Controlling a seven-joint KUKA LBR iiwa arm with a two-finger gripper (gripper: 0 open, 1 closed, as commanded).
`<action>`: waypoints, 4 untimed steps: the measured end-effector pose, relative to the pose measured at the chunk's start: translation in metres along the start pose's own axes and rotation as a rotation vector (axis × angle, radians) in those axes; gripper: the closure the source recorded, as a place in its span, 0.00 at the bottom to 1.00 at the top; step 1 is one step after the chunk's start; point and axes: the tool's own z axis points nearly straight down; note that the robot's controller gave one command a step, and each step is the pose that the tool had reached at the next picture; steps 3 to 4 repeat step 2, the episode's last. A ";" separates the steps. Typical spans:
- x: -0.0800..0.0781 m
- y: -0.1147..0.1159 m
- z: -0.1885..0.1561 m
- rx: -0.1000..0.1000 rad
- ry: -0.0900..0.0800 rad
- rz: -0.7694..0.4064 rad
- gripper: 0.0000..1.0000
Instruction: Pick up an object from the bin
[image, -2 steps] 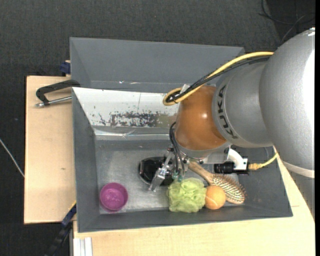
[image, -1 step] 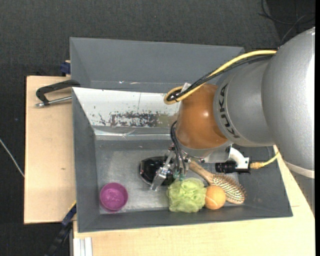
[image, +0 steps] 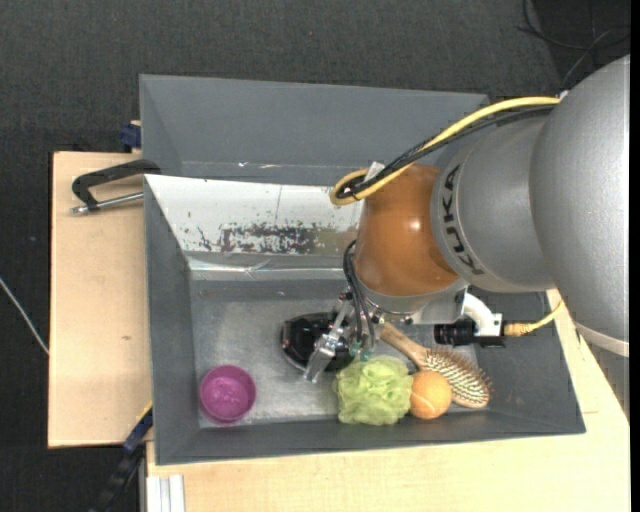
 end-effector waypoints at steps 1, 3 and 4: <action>0.000 0.000 -0.013 -0.001 -0.001 -0.001 1.00; 0.000 0.001 -0.020 -0.003 -0.004 -0.001 1.00; 0.000 0.001 -0.020 -0.003 -0.004 -0.001 1.00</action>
Offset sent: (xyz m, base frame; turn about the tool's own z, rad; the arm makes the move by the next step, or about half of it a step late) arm -0.0001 0.0001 0.0175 0.0000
